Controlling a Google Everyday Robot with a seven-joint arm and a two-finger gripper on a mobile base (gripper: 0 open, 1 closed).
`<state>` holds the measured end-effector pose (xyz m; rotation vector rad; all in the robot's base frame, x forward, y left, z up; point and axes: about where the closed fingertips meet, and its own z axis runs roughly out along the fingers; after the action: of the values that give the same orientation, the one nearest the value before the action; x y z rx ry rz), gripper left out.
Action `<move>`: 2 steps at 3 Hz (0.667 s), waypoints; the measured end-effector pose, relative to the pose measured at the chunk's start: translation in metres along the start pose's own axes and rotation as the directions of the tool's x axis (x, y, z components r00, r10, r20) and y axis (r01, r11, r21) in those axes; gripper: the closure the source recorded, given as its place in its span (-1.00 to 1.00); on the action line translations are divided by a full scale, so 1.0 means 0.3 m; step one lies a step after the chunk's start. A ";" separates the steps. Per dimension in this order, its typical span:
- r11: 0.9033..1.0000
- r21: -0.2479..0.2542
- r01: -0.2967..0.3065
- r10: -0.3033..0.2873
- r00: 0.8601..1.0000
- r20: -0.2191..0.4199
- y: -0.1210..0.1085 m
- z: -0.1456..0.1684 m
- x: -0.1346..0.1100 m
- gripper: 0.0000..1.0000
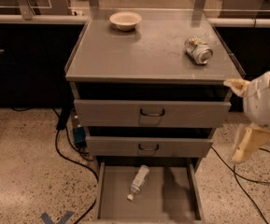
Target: Pick blue plastic bottle from bottom drawer and place on counter
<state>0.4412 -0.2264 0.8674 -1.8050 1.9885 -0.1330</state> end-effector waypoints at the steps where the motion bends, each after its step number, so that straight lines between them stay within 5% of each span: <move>1: 0.999 -0.037 -0.020 0.021 0.999 0.027 0.093 0.200 0.043 -1.00; 2: 0.997 -0.066 -0.026 0.028 0.999 0.036 0.161 0.363 0.051 -1.00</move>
Offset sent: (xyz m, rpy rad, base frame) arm -0.0018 0.0307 -0.1912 0.0680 0.1064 0.0102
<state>0.4382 -0.2100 0.7484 -1.8071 2.0124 -0.0260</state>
